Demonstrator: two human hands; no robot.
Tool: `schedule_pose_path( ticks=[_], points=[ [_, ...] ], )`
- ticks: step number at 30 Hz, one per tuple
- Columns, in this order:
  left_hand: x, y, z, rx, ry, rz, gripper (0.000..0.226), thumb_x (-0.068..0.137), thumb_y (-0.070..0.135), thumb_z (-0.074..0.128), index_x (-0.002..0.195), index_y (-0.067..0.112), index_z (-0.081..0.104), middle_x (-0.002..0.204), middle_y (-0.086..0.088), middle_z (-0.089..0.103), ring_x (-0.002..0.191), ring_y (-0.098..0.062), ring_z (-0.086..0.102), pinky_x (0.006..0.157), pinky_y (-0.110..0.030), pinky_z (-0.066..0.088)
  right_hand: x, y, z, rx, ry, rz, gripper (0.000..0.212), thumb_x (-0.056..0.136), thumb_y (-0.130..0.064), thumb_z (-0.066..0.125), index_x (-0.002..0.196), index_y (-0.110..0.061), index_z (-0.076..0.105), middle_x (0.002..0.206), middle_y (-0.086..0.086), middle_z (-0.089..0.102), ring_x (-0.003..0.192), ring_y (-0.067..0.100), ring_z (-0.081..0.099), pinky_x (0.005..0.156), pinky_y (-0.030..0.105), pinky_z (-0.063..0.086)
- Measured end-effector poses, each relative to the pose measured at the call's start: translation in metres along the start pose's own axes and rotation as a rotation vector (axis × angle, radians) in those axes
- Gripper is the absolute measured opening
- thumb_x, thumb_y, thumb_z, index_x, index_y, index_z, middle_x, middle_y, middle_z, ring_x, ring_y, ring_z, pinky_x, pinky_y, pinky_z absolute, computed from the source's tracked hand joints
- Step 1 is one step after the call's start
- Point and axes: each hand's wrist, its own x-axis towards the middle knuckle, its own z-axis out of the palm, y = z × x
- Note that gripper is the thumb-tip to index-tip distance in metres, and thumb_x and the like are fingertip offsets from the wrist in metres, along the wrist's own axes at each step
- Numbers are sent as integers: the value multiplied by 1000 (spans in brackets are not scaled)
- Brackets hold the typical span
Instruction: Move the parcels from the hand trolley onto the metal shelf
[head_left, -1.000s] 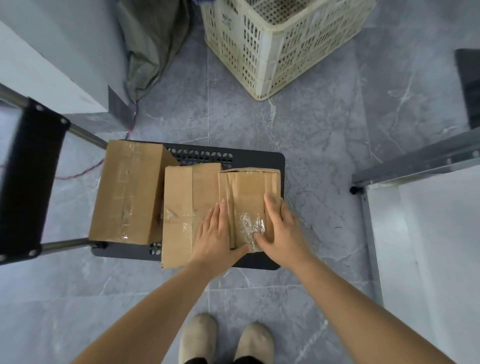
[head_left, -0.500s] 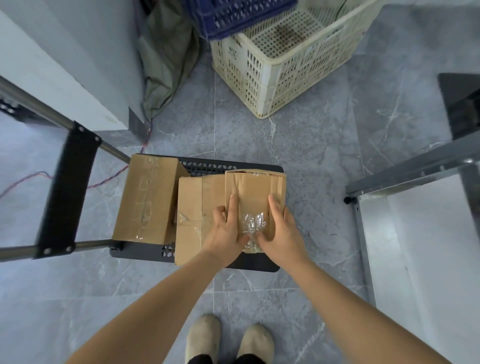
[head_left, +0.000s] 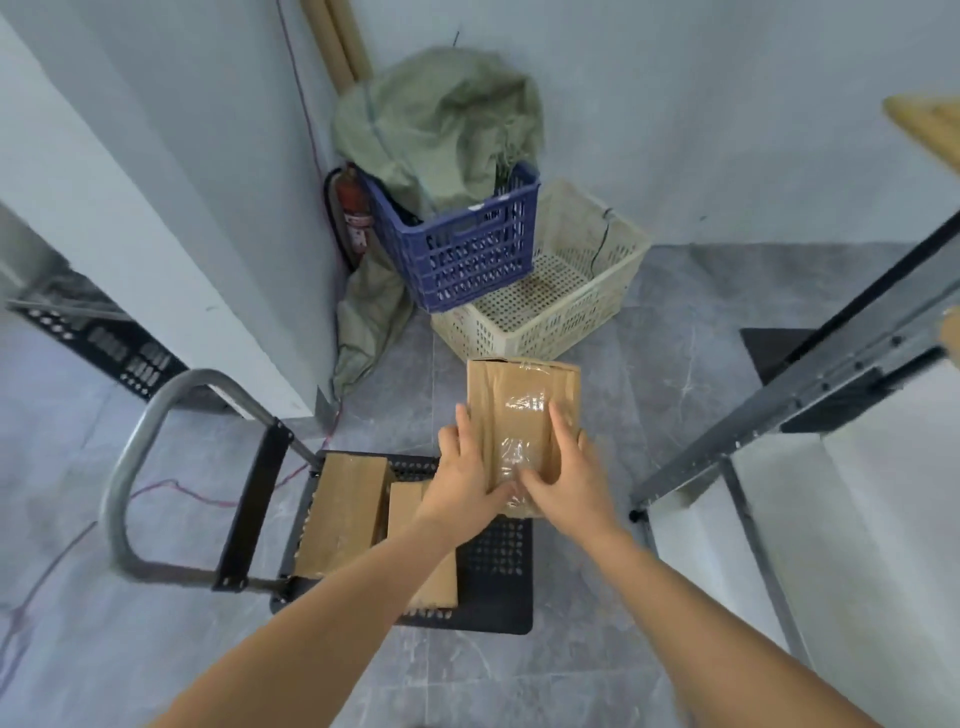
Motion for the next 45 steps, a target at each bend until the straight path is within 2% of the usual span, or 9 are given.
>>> schedule_pose_path(
  ticks=[4,11,13,15,19,23,28,39,45],
  points=[
    [-16,65,-38,-47,67,135,108,77,32,71,148,13,-8,136,-6,16,123,-24,40,102,-33,45,-11,-47,-57,56,120,-28,90,80,-47,65,148,-34,7,146,12,26,135,22,29,104,26,28],
    [-42,160,-80,-78,130,343,120,74,36,76,148,12,-15,138,-12,14,121,-11,27,101,-15,23,-35,-113,-154,73,238,-26,104,73,-55,67,146,-41,-5,145,17,18,135,30,28,111,39,27],
    [-49,182,-89,-105,128,383,124,68,44,76,148,13,-15,139,-12,13,131,-20,25,104,-16,21,-45,-125,-175,78,277,-21,108,71,-57,69,146,-41,-8,145,18,17,135,31,27,111,40,27],
    [-56,202,-97,-121,127,433,125,58,58,62,149,13,-10,145,-11,10,138,-23,21,107,-18,19,-56,-136,-192,112,313,-4,114,68,-56,72,146,-40,-9,145,18,15,135,32,26,112,42,27],
    [-69,238,-111,-148,98,556,120,58,53,61,150,10,-3,151,-14,7,143,-24,16,109,-20,16,-79,-157,-222,174,388,22,120,66,-50,76,144,-41,-14,144,18,12,134,35,27,110,43,28],
    [-91,263,-123,-185,53,660,119,58,48,66,150,18,-3,150,-8,8,141,-17,15,104,-11,14,-110,-177,-245,195,458,55,124,65,-48,78,142,-44,-19,149,16,4,138,33,20,112,44,25],
    [-128,278,-135,-141,-102,829,110,51,66,53,131,44,-19,150,-6,4,143,-16,1,114,-25,9,-160,-189,-257,242,546,132,128,66,-44,78,140,-39,-26,149,15,0,140,31,13,112,42,22],
    [-214,308,-112,-53,-315,1069,111,57,70,49,136,38,-22,149,-3,-3,141,-14,-3,109,-23,1,-281,-189,-269,318,788,311,123,72,-40,75,139,-39,-28,151,14,1,140,35,14,113,50,22],
    [-283,337,-93,-37,-400,1285,92,71,51,53,134,43,-15,152,1,-7,142,-13,-8,114,-26,1,-366,-181,-285,359,852,331,123,74,-44,71,135,-38,-35,154,12,-6,140,36,16,106,44,33]
  ],
)
